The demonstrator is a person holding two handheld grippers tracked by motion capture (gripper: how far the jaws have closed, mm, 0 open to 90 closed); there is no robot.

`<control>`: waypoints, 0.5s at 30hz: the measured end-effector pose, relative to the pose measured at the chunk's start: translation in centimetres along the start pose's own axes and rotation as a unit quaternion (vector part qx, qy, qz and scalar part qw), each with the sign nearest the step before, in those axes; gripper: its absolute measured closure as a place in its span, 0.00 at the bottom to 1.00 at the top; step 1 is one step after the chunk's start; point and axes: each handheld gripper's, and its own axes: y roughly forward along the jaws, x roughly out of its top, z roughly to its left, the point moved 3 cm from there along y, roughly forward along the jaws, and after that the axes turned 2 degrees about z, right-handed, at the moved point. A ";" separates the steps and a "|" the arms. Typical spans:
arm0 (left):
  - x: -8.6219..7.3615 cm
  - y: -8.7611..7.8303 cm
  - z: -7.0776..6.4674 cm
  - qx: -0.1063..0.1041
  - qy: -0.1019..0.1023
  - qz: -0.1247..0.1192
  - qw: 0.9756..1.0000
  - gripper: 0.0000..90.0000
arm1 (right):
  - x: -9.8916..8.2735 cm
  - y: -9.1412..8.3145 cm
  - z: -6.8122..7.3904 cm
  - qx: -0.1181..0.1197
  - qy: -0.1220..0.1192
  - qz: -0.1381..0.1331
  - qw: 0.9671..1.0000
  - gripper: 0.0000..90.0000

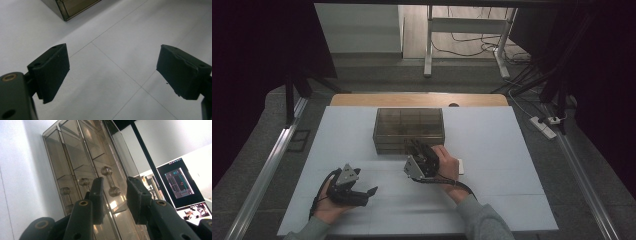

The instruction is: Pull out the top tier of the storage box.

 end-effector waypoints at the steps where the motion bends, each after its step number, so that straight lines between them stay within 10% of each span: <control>1: 0.0 0.0 0.0 0.000 0.000 0.000 1.000 0.13 | 0.0 0.0 0.0 -0.001 0.000 0.001 1.000 0.75; 15: 0.0 0.0 0.0 0.000 0.000 0.000 1.000 0.13 | -0.3 0.3 0.0 -0.006 -0.004 0.004 1.000 0.80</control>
